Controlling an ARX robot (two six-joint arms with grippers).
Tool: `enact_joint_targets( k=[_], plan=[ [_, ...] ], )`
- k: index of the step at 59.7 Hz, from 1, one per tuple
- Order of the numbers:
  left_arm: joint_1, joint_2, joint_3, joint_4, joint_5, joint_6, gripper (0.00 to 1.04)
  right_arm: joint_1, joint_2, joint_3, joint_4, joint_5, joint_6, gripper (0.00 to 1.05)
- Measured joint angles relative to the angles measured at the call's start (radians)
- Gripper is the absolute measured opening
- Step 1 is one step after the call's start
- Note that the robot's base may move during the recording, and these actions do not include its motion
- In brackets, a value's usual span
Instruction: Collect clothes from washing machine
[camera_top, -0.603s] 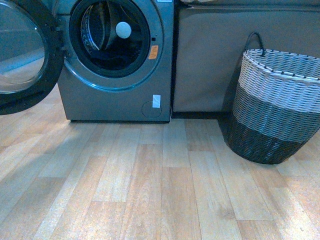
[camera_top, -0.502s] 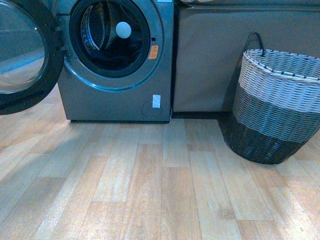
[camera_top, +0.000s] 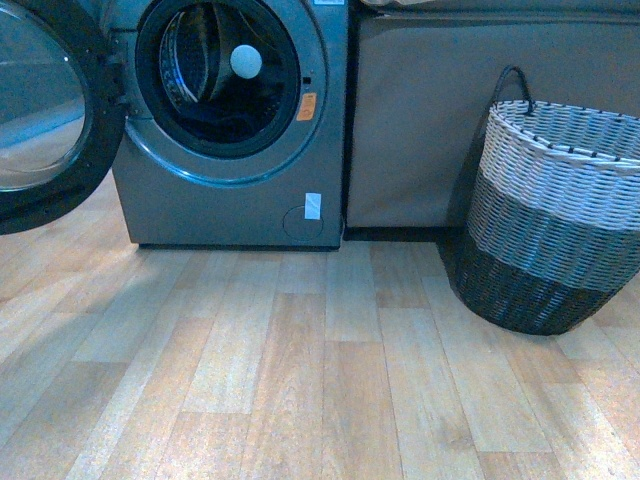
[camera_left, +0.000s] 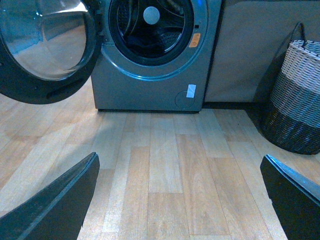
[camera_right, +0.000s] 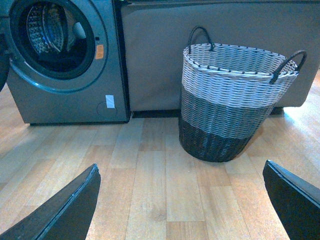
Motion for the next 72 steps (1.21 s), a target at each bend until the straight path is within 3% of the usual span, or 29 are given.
enact_joint_targets(
  k=[72],
  plan=[
    [0.0,0.0,0.0,0.0,-0.001,0.0,0.98,0.0,0.0,0.0,0.001,-0.002,0.0,0.97]
  ],
)
